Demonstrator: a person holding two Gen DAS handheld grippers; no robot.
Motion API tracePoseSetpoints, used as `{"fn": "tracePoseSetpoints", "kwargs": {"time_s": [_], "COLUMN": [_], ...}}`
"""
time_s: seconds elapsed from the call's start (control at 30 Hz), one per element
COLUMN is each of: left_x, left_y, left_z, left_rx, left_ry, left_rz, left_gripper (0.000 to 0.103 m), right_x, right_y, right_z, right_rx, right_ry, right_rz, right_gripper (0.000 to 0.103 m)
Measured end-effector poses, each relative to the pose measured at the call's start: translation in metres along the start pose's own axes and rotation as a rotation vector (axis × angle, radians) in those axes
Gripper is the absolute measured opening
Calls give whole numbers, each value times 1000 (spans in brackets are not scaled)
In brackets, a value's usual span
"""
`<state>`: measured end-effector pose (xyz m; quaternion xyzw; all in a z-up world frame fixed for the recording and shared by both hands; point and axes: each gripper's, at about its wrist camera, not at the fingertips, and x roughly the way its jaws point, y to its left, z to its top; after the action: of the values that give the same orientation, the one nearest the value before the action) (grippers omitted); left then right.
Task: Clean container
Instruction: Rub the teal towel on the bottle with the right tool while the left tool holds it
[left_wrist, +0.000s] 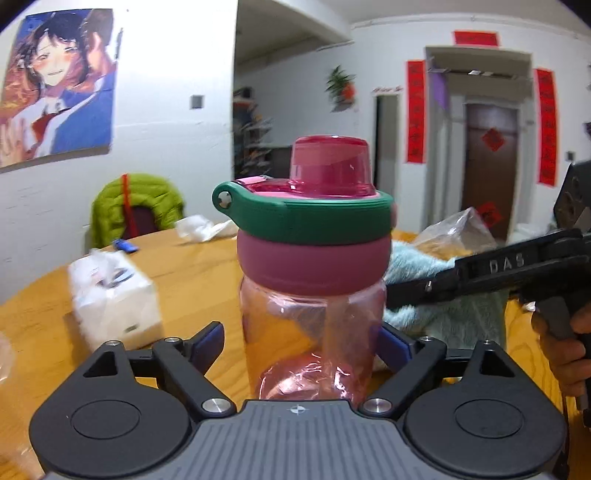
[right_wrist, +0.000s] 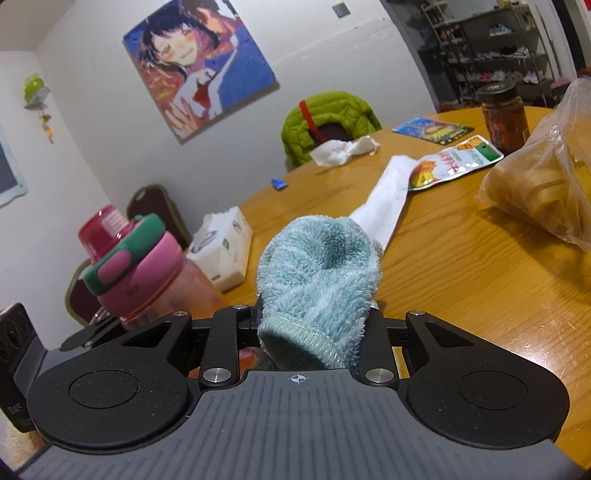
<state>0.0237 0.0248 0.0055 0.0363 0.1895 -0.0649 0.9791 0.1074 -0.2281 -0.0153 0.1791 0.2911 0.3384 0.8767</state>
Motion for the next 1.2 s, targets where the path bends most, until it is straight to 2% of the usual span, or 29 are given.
{"fn": "tracePoseSetpoints", "kwargs": {"time_s": [0.1, 0.17, 0.27, 0.37, 0.43, 0.5, 0.57, 0.63, 0.7, 0.73, 0.77, 0.8, 0.93, 0.97, 1.1, 1.2], "left_x": [-9, -16, -22, -20, -11, 1, 7, 6, 0, -3, -6, -9, -7, -6, -4, -3], "left_y": [-13, -21, -26, -28, -21, -12, -3, 0, -5, -8, -11, -14, -7, -6, -4, -4], "left_z": [0, -3, -6, -10, -12, -8, -6, -6, -8, -10, -11, -13, -14, -14, -17, -18], "left_rx": [72, 129, 176, 202, 210, 208, 159, 125, 133, 145, 157, 169, 153, 145, 148, 142], "left_ry": [25, 32, 16, -13, -42, -68, -58, -41, -26, -22, -17, -13, -25, -28, -42, -47], "left_rz": [74, 95, 55, 54, 44, 6, -16, 1, 32, 35, 37, 40, -1, -14, -39, -49], "left_gripper": [90, 85, 84, 83, 84, 90, 94, 97, 97, 93, 82, 76, 73, 72, 72, 72], "right_x": [2, 3, 8, 20, 23, 22, 20, 18, 17, 17, 15, 13, 1, 2, 26, 51], "right_y": [-1, 0, 2, 1, 2, 2, 3, 0, -3, -4, -6, -8, -17, -21, -35, -38], "right_z": [1, 0, -2, -4, -4, -3, -3, -2, -2, -2, -2, -2, 0, -1, -7, -17], "right_rx": [18, 29, 38, 70, 80, 84, 82, 86, 96, 102, 112, 123, 230, 266, 377, 376], "right_ry": [-29, -53, -68, -20, 17, 39, 50, 47, 40, 33, 17, -2, -110, -111, 11, 153], "right_rz": [37, 72, 104, 156, 179, 179, 166, 158, 148, 145, 152, 162, 354, 385, 354, 223], "right_gripper": [29, 29, 29, 29, 29, 29, 29, 29, 29, 29, 29, 29, 29, 29, 29, 30]}}
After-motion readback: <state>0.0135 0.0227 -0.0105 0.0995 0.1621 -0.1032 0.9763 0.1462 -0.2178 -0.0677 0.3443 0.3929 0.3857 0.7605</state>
